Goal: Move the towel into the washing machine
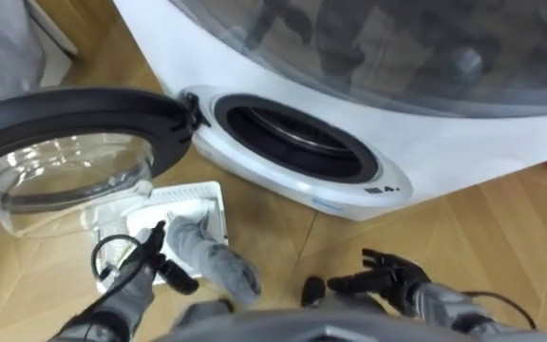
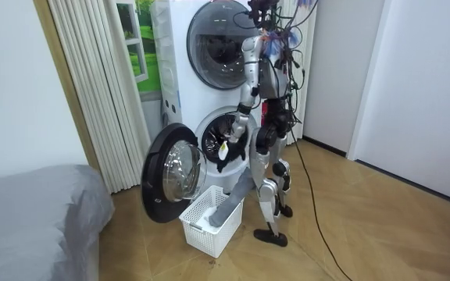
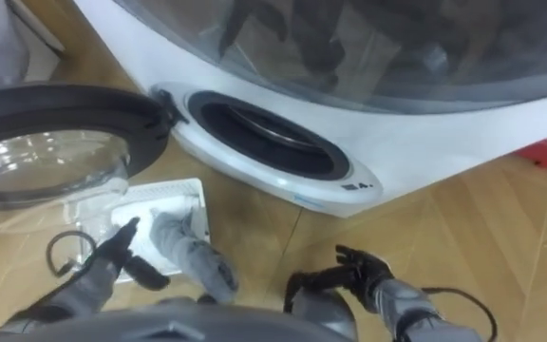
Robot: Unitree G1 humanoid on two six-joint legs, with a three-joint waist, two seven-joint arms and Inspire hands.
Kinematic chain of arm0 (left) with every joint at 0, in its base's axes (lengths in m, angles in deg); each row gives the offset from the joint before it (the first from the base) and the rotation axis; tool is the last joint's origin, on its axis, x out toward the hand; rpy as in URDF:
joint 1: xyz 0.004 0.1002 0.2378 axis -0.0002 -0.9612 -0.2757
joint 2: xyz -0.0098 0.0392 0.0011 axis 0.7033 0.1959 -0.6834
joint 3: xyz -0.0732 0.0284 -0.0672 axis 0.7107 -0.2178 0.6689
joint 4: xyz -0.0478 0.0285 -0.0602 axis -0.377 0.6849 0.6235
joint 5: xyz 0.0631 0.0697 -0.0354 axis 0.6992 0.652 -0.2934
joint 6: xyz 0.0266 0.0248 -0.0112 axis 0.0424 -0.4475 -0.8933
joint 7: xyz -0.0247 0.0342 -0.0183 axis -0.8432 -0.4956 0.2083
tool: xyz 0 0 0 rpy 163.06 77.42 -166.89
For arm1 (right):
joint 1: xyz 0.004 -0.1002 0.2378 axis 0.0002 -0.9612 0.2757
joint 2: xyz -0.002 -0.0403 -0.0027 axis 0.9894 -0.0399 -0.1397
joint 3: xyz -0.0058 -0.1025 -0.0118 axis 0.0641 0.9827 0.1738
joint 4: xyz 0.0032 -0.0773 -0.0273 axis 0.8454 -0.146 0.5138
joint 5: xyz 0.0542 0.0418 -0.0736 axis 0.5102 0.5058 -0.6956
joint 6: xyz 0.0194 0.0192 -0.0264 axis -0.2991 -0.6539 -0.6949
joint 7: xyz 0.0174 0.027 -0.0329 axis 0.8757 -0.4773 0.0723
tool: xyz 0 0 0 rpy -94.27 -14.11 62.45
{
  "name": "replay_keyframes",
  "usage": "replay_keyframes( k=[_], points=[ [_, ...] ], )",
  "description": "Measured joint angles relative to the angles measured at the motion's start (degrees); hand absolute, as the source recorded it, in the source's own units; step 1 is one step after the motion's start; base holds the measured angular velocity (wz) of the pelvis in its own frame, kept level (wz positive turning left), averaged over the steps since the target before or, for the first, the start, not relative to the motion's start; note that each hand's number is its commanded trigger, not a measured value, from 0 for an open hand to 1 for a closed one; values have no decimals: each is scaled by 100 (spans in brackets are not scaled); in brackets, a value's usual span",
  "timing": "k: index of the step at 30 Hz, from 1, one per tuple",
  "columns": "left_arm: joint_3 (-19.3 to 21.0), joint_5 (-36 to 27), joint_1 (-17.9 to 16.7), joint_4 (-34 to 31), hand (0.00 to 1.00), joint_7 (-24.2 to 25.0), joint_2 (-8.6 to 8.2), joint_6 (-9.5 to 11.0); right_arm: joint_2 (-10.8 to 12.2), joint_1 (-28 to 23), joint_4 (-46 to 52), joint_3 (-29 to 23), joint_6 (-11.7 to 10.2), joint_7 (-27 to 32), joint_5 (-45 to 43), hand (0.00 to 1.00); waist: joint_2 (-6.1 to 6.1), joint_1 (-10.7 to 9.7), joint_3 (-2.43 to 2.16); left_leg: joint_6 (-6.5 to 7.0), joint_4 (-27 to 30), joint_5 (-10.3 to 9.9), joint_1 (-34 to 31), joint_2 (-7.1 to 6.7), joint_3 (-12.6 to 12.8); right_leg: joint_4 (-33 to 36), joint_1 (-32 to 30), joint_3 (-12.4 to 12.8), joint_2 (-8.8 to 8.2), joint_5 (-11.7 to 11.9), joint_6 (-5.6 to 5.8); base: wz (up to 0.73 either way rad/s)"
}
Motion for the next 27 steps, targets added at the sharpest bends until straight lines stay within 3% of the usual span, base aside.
replay_keyframes(
  k=[4, 6, 8, 10, 13, 14, 15, 17, 19, 23, 27],
  points=[
    [-343, 178, 585, 343, 0, -3, -46, 128, 8, 371, -65, 144, -49, 15, -213, 0, 43, -150, 101, 44, 103, 29, -467, -23, 24, 264, -578, 24, -59, 6, -10, -6],
    [-359, 361, 758, 453, 0, -7, -69, 128, 9, 501, -59, 144, -64, 46, -247, 0, 46, -168, 111, 44, 262, 29, -730, -23, 60, 463, -894, 152, -72, 6, -11, -17],
    [-359, 507, 862, 453, 0, -7, -67, 134, 7, 648, -45, 140, -73, 77, -327, 0, 48, -198, 150, 44, 442, 28, -1003, -28, 83, 581, -1154, 208, -97, 8, -14, -10],
    [-368, 652, 1136, 460, 0, -7, -41, 153, 8, 873, -44, 140, -82, 176, -408, 0, 29, -233, 268, 44, 765, 26, -1482, -26, 125, 768, -1566, 322, -130, 11, -19, 2],
    [-546, 726, 1405, 505, 0, -13, -10, 151, 7, 1105, -32, 150, -84, 247, -418, 0, 32, -306, 325, 52, 1121, 21, -2033, -26, 137, 1030, -2062, 345, -193, 10, -21, 6],
    [-716, 743, 1541, 515, 0, -13, 14, 150, 2, 1241, -16, 199, -102, 271, -381, 0, 32, -320, 385, 79, 1483, 4, -2348, -2, 147, 1223, -2303, 464, -205, 10, -22, 0],
    [-875, 757, 1654, 520, 0, -26, 26, 152, -17, 1333, 30, 275, -110, 301, -365, 0, 30, -319, 404, 111, 1765, -17, -2637, 17, 148, 1408, -2565, 522, -210, 7, -23, -5],
    [-1097, 763, 1840, 543, 0, -112, 43, 148, -53, 1456, 85, 316, -148, 341, -353, 0, 33, -398, 410, 148, 1957, -40, -2985, 0, 164, 1723, -2978, 513, -284, 2, -25, 6],
    [-1318, 771, 2085, 599, 0, -158, 94, 150, -135, 1489, 283, 458, -186, 405, -346, 0, 21, -476, 424, 272, 2126, -120, -3388, 9, 246, 2039, -3467, 532, -327, -1, -28, 11],
    [-1418, 778, 2343, 585, 0, -278, 172, 152, -246, 1527, 488, 480, -187, 437, -77, 0, -9, -523, 448, 374, 2568, -193, -4086, 77, 371, 2238, -4077, 496, -392, -5, -31, -2],
    [-1660, 1037, 2541, 539, 0, -333, 351, 152, -256, 1674, 654, 517, -196, 354, 188, 0, -18, -657, 458, 484, 3017, -454, -4829, 154, 419, 2622, -4827, 497, -417, -98, -109, -4]
  ],
)
